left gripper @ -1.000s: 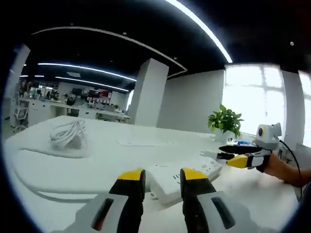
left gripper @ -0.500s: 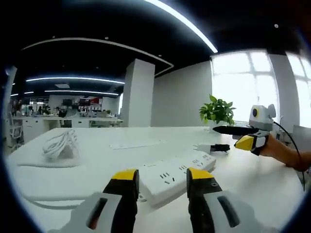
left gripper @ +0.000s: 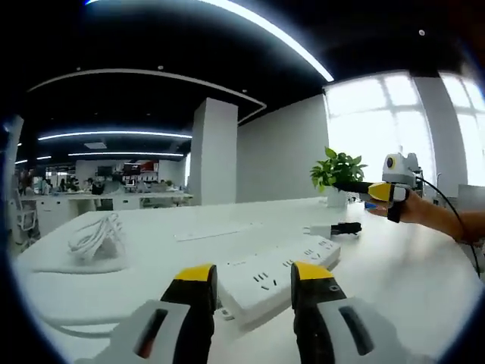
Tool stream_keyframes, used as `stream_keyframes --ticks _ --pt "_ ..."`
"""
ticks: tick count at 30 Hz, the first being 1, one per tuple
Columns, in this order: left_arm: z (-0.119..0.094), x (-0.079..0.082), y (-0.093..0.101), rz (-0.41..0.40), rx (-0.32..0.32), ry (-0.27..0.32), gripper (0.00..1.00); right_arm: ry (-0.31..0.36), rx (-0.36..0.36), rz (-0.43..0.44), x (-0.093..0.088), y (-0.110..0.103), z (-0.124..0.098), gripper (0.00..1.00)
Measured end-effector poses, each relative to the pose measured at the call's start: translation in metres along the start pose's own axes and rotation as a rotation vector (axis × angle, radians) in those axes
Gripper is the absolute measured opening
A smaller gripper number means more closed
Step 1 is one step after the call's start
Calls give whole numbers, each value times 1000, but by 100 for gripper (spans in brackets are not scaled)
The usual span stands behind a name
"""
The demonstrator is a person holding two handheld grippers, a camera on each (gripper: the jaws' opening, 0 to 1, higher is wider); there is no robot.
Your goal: Straighten the power strip on the desk, plug the charger into it
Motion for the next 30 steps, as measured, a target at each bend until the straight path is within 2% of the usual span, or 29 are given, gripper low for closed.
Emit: stream_keyframes --ticks 5,11,15,19,21,25,30 --pt "-3 5 9 63 0 5 39 -25 -46 26 -4 31 -5 100" --pt "-9 16 25 139 -26 32 39 -89 -51 56 -24 45 -11 100" --pt "-9 17 27 154 -33 35 39 -119 -38 56 -35 46 -16 99" --pt "-8 13 27 155 -28 23 39 -156 7 46 -44 41 -22 94" --pt "-7 11 26 162 -18 14 39 -191 29 46 -51 39 -25 91" --pt "-5 9 28 174 -21 9 39 -255 59 39 -63 38 -30 90" --pt "-5 7 27 198 -12 1 38 -357 125 -8 -78 34 -41 84"
Point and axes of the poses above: the point that each gripper's makers call its tool centre point, and the gripper's own axes: z roughly forward along the fingers, y roughly to its right, x roughly out of its top, the point moved 1 cm from there along -z, roughly backward along the fingers, and after that the axes turned 5 degrees about -y, right-handed, at the moved point
